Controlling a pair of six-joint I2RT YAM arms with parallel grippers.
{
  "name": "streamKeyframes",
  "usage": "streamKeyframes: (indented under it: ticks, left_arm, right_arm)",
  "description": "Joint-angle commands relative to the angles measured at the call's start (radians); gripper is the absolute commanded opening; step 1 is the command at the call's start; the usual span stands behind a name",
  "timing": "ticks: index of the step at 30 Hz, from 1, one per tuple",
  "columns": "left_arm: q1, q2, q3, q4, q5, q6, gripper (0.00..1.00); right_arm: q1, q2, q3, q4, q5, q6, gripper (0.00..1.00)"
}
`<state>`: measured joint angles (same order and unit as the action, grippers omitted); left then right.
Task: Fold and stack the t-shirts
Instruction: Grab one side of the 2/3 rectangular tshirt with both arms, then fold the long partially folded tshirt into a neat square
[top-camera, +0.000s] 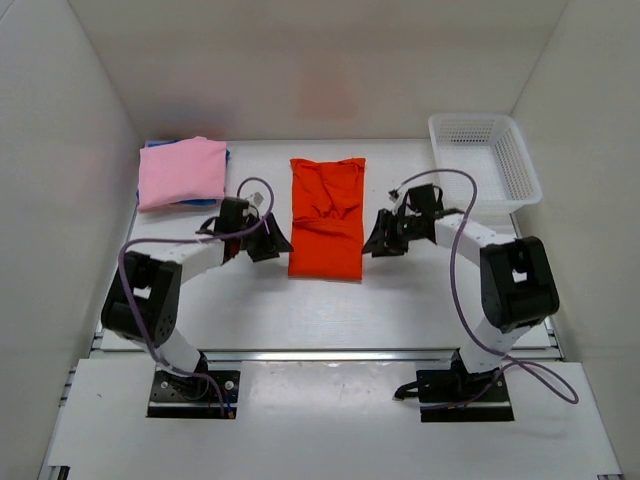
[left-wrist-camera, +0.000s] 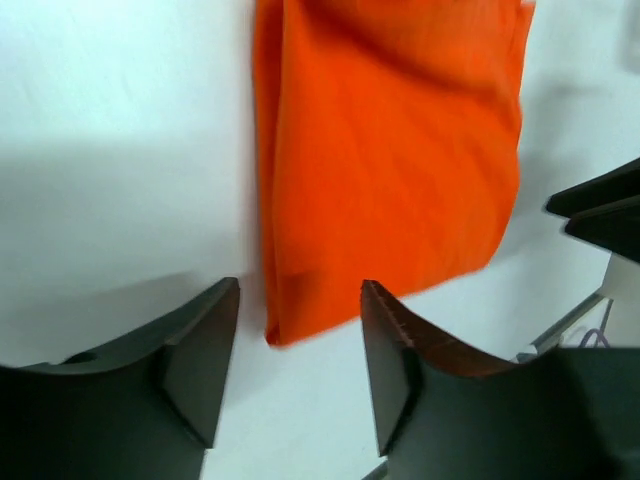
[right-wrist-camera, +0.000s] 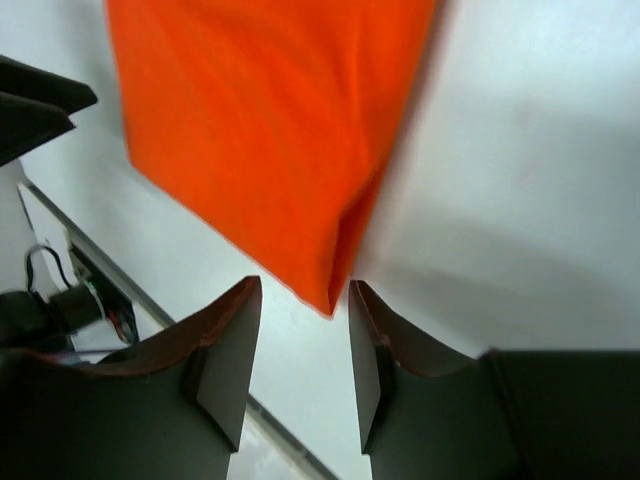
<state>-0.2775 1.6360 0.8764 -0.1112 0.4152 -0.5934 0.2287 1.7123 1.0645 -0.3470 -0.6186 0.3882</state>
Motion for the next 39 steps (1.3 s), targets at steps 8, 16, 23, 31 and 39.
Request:
streamKeyframes:
  ticks: [8, 16, 23, 31, 39]
  left_arm:
    - [-0.155, -0.217, -0.381, 0.318, -0.245, -0.341, 0.53]
    - [-0.166, -0.096, -0.364, 0.441, -0.248, -0.443, 0.53]
    - [-0.181, -0.060, -0.379, 0.493, -0.141, -0.462, 0.00]
    - [-0.206, -0.534, -0.468, 0.067, -0.136, -0.296, 0.00]
    - [-0.304, -0.833, -0.626, -0.081, -0.098, -0.376, 0.00]
  right_arm:
    - [0.142, -0.273, -0.501, 0.508, 0.195, 0.473, 0.43]
    - [0.112, -0.138, -0.515, 0.663, 0.148, 0.534, 0.42]
    - [0.110, -0.100, -0.500, 0.683, 0.057, 0.546, 0.00]
    - [0.124, -0.477, -0.529, 0.314, 0.069, 0.405, 0.00]
    - [0.259, -0.752, -0.733, 0.191, 0.010, 0.491, 0.00]
